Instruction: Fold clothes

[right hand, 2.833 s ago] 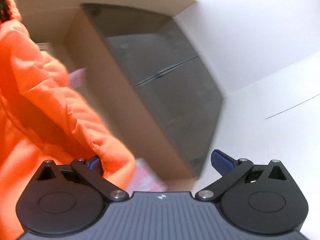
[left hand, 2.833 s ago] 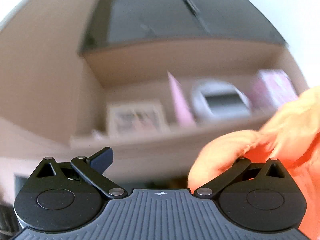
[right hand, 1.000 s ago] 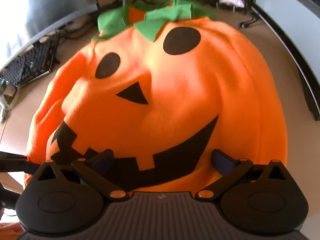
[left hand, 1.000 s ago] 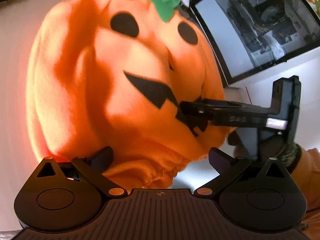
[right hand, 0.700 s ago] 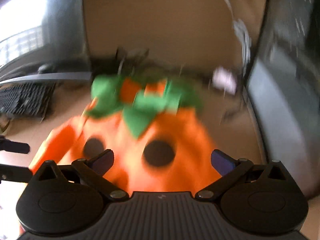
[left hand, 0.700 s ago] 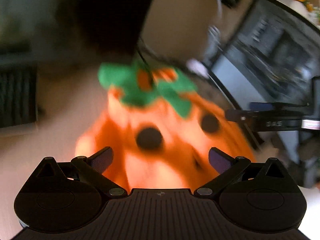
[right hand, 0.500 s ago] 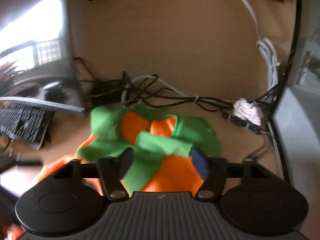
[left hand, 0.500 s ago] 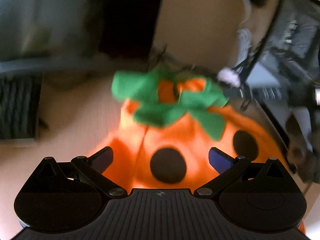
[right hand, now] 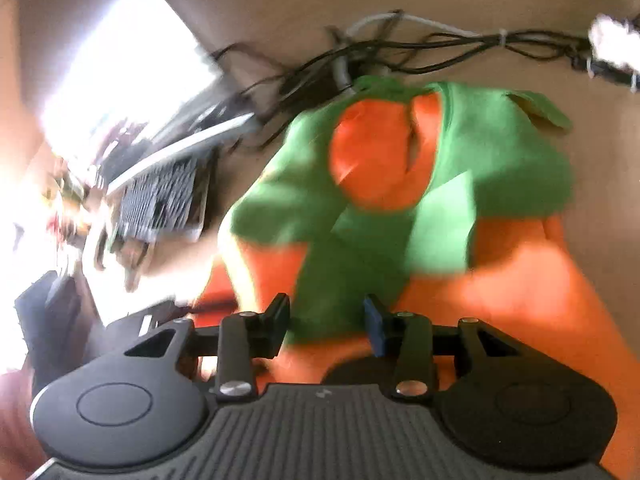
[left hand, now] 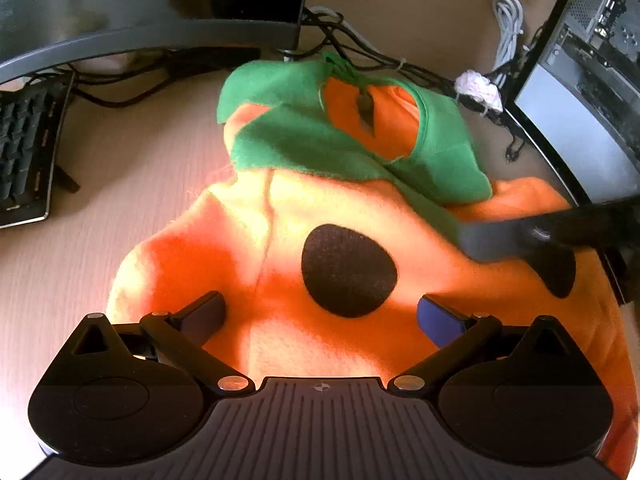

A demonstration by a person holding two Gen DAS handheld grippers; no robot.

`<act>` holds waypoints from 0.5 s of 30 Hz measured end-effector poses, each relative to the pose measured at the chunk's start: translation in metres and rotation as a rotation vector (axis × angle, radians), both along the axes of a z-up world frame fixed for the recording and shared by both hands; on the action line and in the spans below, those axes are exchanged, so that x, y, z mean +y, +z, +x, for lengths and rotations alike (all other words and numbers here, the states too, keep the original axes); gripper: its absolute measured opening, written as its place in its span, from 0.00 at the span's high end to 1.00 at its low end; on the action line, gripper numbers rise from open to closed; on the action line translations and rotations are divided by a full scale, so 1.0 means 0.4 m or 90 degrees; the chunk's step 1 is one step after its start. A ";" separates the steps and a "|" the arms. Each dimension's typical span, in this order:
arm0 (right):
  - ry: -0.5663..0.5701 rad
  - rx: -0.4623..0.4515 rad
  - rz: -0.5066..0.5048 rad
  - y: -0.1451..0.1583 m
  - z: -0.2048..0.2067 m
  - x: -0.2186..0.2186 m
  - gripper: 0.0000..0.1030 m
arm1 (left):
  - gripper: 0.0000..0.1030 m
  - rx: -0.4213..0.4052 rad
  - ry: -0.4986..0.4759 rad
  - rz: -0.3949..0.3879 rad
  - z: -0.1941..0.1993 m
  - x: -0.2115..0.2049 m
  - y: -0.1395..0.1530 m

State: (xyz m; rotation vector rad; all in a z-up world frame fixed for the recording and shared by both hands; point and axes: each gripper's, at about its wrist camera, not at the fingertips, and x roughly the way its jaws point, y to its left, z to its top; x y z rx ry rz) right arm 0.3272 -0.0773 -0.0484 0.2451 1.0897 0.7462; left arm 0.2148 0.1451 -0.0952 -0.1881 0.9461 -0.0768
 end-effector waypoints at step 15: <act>-0.194 -0.145 -0.108 0.025 0.121 -0.027 0.60 | 0.00 0.000 -0.013 -0.001 -0.005 0.002 -0.002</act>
